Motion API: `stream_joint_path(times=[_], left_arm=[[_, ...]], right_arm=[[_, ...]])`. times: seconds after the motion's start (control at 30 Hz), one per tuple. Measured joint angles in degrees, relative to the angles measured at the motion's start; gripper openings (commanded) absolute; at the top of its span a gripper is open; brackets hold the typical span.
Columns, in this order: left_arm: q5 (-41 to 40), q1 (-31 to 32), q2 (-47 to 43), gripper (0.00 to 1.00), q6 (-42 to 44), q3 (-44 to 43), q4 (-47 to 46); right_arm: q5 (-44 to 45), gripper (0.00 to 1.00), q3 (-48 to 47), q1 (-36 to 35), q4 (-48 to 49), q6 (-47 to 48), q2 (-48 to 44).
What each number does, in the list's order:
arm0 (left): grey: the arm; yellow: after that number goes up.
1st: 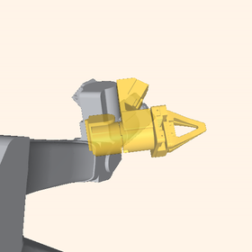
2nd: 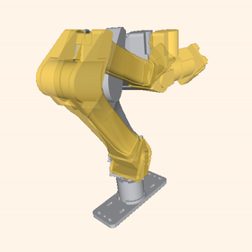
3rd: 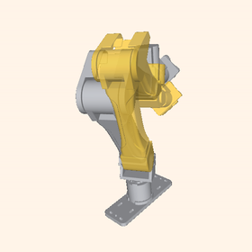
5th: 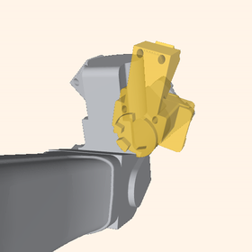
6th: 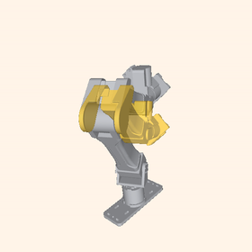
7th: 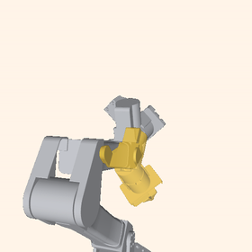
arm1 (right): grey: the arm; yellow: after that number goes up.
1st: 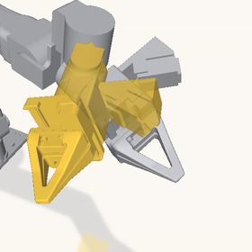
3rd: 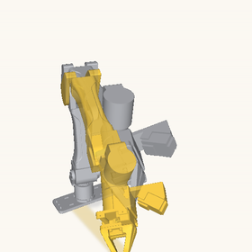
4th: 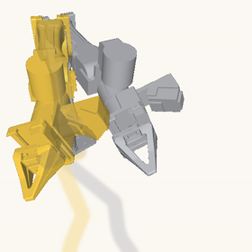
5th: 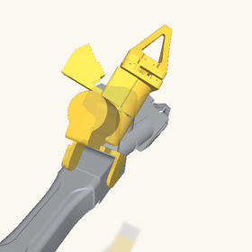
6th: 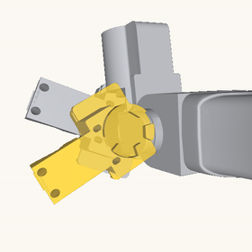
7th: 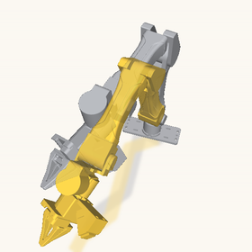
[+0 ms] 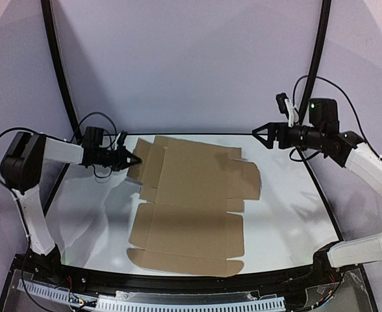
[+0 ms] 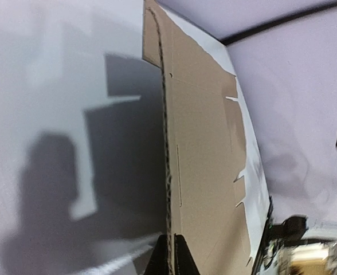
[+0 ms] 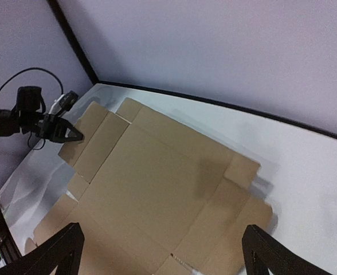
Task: Fold the paper box
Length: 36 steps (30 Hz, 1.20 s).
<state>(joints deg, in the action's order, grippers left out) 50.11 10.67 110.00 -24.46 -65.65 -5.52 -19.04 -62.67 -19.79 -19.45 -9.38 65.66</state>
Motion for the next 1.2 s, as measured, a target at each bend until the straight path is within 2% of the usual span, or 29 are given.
stream_joint_path(times=[0.2, 0.4, 0.63, 0.8, 1.03, 1.2], left_arm=[[-1.06, 7.22, -11.05, 0.01, 10.18, -3.61, 4.79], [-1.12, 10.13, -17.14, 0.01, 15.20, -2.59, 6.92], [-1.47, 10.81, -23.77, 0.01, 18.14, 1.82, 7.72], [-1.27, 11.11, -26.00, 0.01, 19.33, 2.23, 7.74], [-1.31, 11.13, -26.13, 0.01, 19.67, 2.63, 7.90], [-1.55, 11.13, -26.14, 0.01, 19.38, 3.59, 7.34]], right_arm=[[-13.95, 0.98, -14.22, 0.00, -8.27, 19.09, 8.23], [-19.67, 0.98, -30.50, 0.00, -21.44, 36.94, 20.14], [-27.90, 0.98, -48.20, 0.00, -38.53, 49.78, 33.65], [-28.29, 0.98, -56.44, 0.00, -45.23, 53.59, 42.07], [-29.37, 0.80, -66.78, 0.00, -52.87, 57.30, 52.57], [-32.73, 0.49, -67.92, -0.10, -54.91, 62.43, 55.56]])
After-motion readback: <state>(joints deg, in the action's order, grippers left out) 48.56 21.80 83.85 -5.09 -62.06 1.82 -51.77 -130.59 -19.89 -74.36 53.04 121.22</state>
